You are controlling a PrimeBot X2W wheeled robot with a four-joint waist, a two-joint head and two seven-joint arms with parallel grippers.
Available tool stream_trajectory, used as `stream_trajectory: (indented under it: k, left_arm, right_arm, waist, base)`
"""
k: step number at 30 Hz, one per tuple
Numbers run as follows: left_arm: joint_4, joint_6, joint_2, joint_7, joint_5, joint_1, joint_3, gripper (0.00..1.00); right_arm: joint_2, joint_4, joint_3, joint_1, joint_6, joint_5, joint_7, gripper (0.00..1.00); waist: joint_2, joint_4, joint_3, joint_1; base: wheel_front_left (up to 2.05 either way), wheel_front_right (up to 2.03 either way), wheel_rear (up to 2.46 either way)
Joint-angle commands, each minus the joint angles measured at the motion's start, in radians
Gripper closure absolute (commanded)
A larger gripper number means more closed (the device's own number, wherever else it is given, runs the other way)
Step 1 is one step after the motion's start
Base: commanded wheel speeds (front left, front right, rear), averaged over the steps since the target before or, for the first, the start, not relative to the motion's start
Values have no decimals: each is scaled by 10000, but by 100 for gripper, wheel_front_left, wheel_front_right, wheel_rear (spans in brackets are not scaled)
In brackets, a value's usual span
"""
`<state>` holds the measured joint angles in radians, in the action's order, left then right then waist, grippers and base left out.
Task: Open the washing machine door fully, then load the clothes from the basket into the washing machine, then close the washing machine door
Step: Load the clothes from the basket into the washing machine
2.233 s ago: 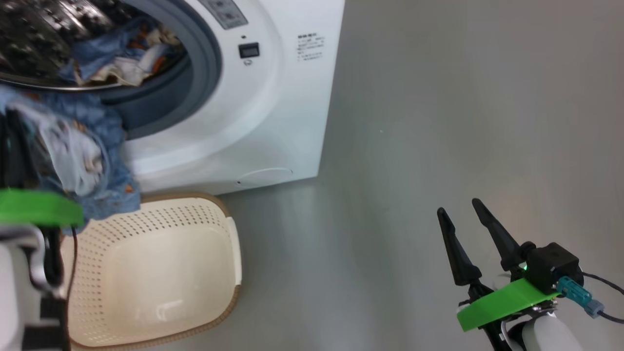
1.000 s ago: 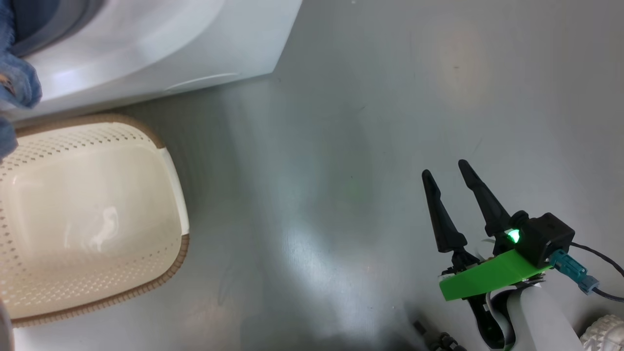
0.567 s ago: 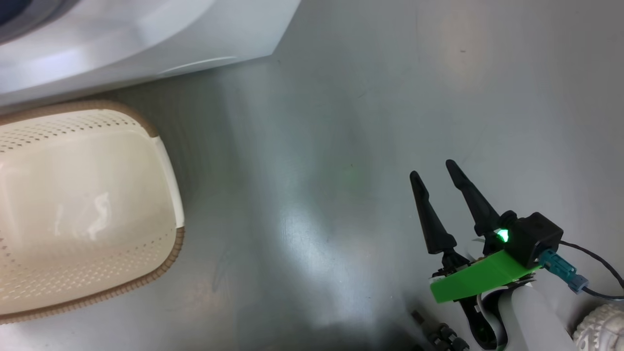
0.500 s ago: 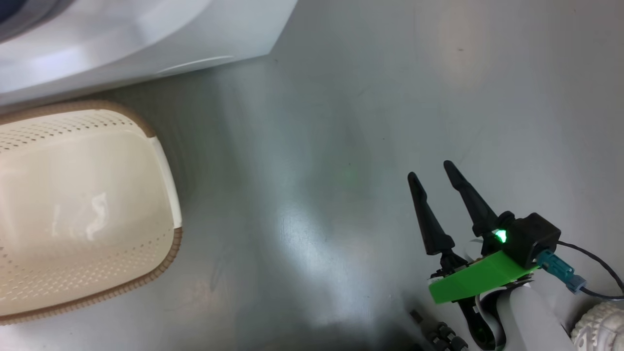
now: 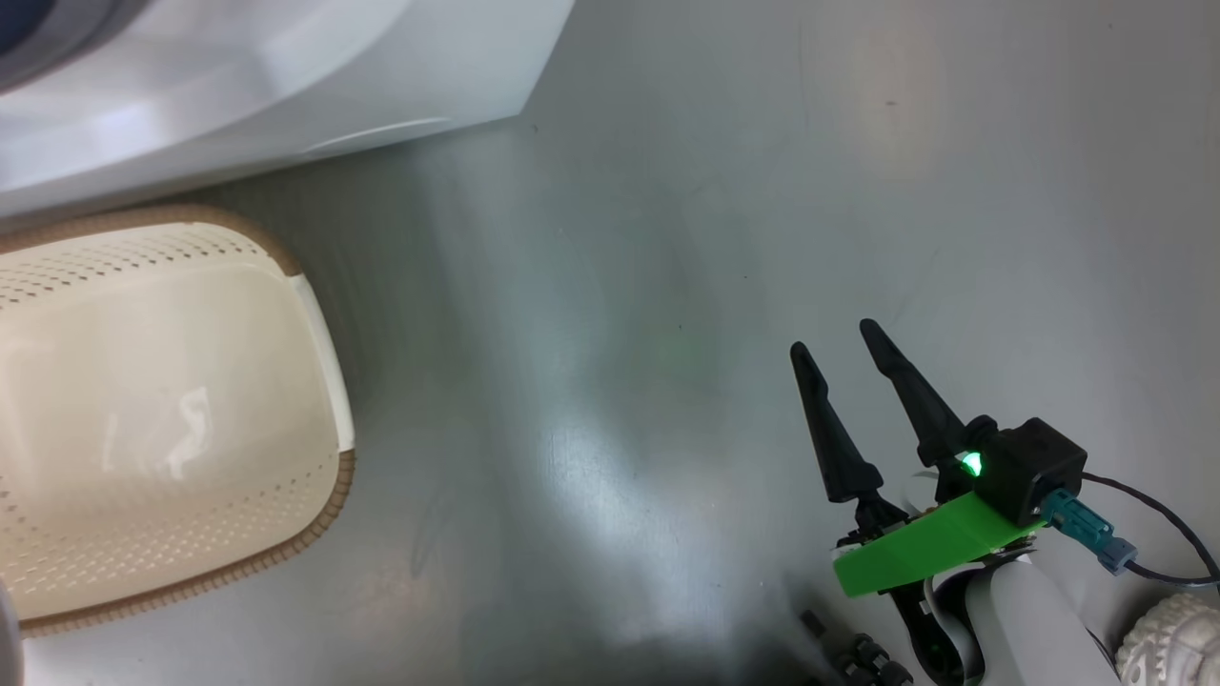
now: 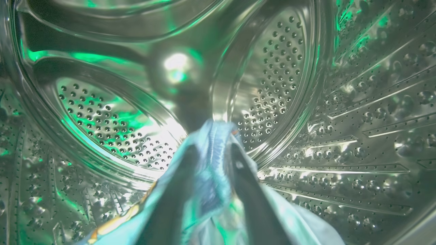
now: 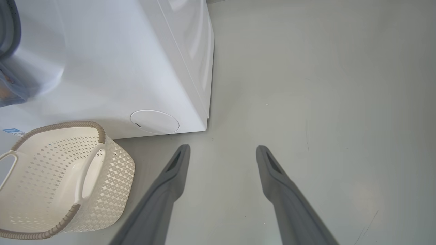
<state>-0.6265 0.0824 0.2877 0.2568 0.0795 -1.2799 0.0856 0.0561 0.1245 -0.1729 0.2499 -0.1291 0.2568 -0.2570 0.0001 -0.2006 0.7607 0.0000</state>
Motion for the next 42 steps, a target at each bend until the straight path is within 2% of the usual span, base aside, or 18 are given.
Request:
stream_trajectory:
  k: [1, 13, 25, 33, 42]
  left_arm:
    - [179, -6, 413, 48, 20, 166, 137, 0]
    - [-460, 124, -91, 49, 282, 971, 348, 0]
    - [-511, 280, -734, 49, 473, 2658, 454, 0]
    - [-135, 365, -830, 49, 529, 3719, 464, 0]
    - [907, 414, -1087, 49, 706, 5458, 730, 0]
  right_arm:
    - [6, -136, -217, -93, -16, 38, -48, 0]
    - [91, 12, -115, 81, -16, 120, -48, 0]
    - [158, 352, -116, -15, -16, 225, -48, 0]
    - [229, 563, -114, -190, -16, 303, -48, 0]
    - [273, 590, -44, -464, -16, 362, -48, 0]
  waist:
    - [-1, 66, -65, 0]
    - [-1, 434, -856, 0]
    - [-1, 950, -2150, 0]
    - [-1, 1129, -2932, 0]
    - [-1, 1252, -3717, 0]
  base:
    - [0, 0, 0]
    - [0, 0, 0]
    - [0, 0, 0]
    - [0, 0, 0]
    - [0, 0, 0]
